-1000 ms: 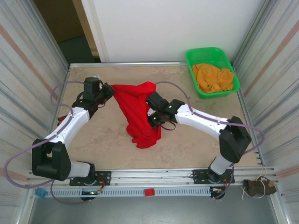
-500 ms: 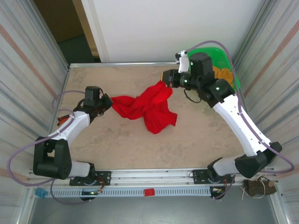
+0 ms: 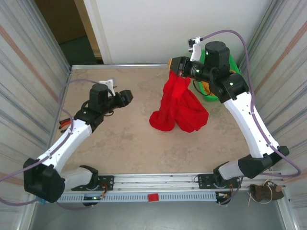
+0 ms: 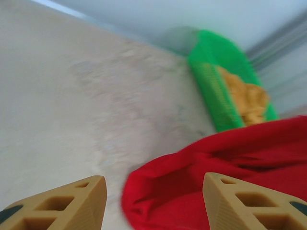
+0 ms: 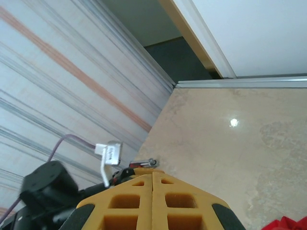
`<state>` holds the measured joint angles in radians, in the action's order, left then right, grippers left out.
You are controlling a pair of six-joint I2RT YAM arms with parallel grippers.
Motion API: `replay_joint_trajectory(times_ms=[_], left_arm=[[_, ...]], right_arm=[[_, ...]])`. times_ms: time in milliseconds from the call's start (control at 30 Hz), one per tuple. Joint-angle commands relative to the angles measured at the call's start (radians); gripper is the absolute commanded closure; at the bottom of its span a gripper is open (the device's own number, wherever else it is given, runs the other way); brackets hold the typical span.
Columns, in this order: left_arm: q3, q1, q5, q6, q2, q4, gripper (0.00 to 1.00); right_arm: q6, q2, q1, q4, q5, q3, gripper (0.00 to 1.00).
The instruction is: Fold the inside-out t-shirt
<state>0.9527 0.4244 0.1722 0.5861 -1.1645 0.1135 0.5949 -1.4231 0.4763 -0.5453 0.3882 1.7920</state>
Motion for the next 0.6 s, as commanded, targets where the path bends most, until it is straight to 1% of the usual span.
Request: replay_joint_trajectory(times_ms=[0, 100, 200, 267, 400, 433, 467, 500, 567], left_arm=[[0.016, 0.146, -0.056, -0.029, 0.001, -0.105, 0.43], [0.022, 0.324, -0.159, -0.091, -0.035, -0.187, 0.41], [0.034, 0.465, -0.283, -0.178, -0.08, -0.271, 0.38], [0.046, 0.505, -0.306, -0.206, -0.122, -0.332, 0.38], [0.099, 0.524, -0.283, -0.191, -0.226, -0.391, 0.38], [0.121, 0.53, -0.284, -0.188, -0.255, -0.38, 0.48], [0.143, 0.538, -0.283, -0.193, -0.28, -0.368, 0.68], [0.152, 0.554, -0.284, -0.207, -0.298, -0.364, 0.81], [0.165, 0.6, -0.302, -0.245, -0.328, -0.34, 1.0]], right_arm=[[0.017, -0.011, -0.006, 0.034, 0.006, 0.021, 1.0], [0.019, -0.006, -0.004, 0.048, -0.025, -0.011, 1.0], [0.027, -0.013, 0.001, 0.061, -0.029, -0.041, 1.0], [0.035, -0.016, 0.006, 0.074, -0.029, -0.064, 1.0], [0.041, -0.029, 0.021, 0.09, -0.039, -0.092, 1.0], [0.043, -0.035, 0.023, 0.095, -0.039, -0.096, 1.0], [0.045, -0.043, 0.024, 0.097, -0.039, -0.097, 1.0], [0.045, -0.049, 0.024, 0.1, -0.041, -0.095, 1.0], [0.047, -0.069, 0.017, 0.108, -0.044, -0.086, 1.0]])
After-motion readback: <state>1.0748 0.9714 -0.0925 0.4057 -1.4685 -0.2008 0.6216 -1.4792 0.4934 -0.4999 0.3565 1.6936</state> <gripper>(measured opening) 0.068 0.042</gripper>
